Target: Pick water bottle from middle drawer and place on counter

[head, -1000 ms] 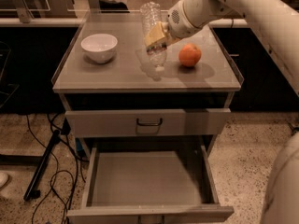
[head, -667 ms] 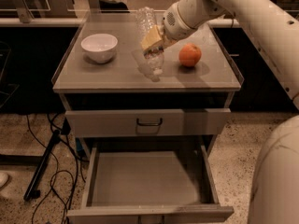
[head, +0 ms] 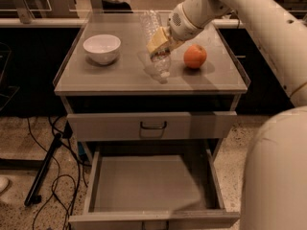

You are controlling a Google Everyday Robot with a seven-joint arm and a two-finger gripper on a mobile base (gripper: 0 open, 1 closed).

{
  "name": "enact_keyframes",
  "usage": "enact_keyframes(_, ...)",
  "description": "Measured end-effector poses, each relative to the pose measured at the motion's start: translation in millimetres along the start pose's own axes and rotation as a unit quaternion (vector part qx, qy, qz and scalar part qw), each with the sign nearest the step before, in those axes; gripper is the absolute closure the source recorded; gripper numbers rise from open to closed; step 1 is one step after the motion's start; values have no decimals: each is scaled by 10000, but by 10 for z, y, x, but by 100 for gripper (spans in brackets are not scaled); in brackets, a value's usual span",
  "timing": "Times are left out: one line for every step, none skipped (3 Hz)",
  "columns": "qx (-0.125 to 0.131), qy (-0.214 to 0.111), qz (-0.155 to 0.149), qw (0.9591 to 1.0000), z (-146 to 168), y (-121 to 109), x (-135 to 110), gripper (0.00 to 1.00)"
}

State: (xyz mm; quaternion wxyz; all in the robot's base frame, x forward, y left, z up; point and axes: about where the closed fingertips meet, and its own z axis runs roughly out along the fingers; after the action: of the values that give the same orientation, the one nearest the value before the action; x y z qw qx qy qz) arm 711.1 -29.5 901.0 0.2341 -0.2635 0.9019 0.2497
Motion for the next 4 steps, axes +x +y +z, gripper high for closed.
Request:
enact_keyframes(94,485,-72,9988,75,-114,37,100)
enact_keyframes(168,862,-179,9960,150,-152,66,100)
enact_keyframes(189,1065,-277,9937,219,-153,58,100)
enact_keyframes(168,1238,-421,9913,352,-95,25,100)
